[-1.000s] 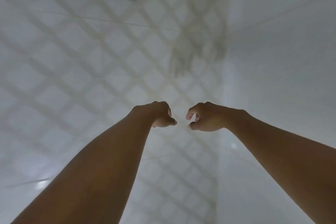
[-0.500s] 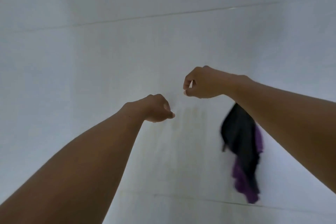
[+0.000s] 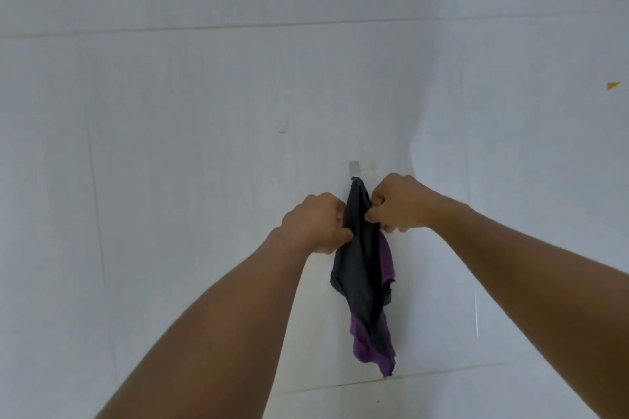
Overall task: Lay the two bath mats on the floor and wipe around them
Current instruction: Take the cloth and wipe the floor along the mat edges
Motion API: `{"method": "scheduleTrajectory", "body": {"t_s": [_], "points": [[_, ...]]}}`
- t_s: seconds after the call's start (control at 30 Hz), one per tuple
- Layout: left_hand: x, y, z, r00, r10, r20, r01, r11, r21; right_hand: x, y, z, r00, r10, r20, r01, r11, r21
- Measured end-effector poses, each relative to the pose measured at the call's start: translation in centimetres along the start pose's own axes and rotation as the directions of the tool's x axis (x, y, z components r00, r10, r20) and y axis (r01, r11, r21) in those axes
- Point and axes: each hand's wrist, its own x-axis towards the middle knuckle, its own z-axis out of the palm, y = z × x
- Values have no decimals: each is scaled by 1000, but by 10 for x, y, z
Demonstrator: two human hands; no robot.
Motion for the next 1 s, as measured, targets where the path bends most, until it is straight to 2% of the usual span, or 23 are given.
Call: {"method": "scheduleTrajectory", "body": {"t_s": [0.1,0.23,0.3,0.37,0.43,0.57,0.63,0.73,0.83,0.9,1.0], "points": [[-9,2,-4,998,30,48,-24,993,-113,-1,-3,-4,999,23,24,-24,999,44],[-21,-3,-21,998,14,57,-2,980,-200,-12,-8,-19,996,57,66,-76,940,334],[-26,-12,-39,1000,-24,5,24,973,-228,-13,-18,-26,999,31,-12,-24,920,391],[-31,-19,-61,996,-60,-59,42,962,-271,-10,-33,-32,992,-15,-125,61,927,371],[-40,-26,-84,991,-108,-74,82,953,-291,-8,-57,-36,984,-72,-163,130,916,381],[-77,-62,-119,962,-234,139,267,904,-334,-8,-115,-23,973,-230,-7,217,905,366],[-104,-88,-129,928,-322,190,368,874,-318,-7,-147,-3,950,-302,76,257,899,354],[-155,-132,-136,866,-441,238,499,802,-328,-8,-202,41,898,-406,170,315,863,395],[-214,-181,-150,797,-527,294,604,711,-361,-12,-268,87,814,-517,263,379,817,434],[-258,-215,-164,733,-614,293,679,637,-364,-20,-317,117,740,-585,332,408,783,470],[-331,-261,-191,599,-770,221,788,516,-335,-38,-395,161,596,-695,401,439,701,562]]}}
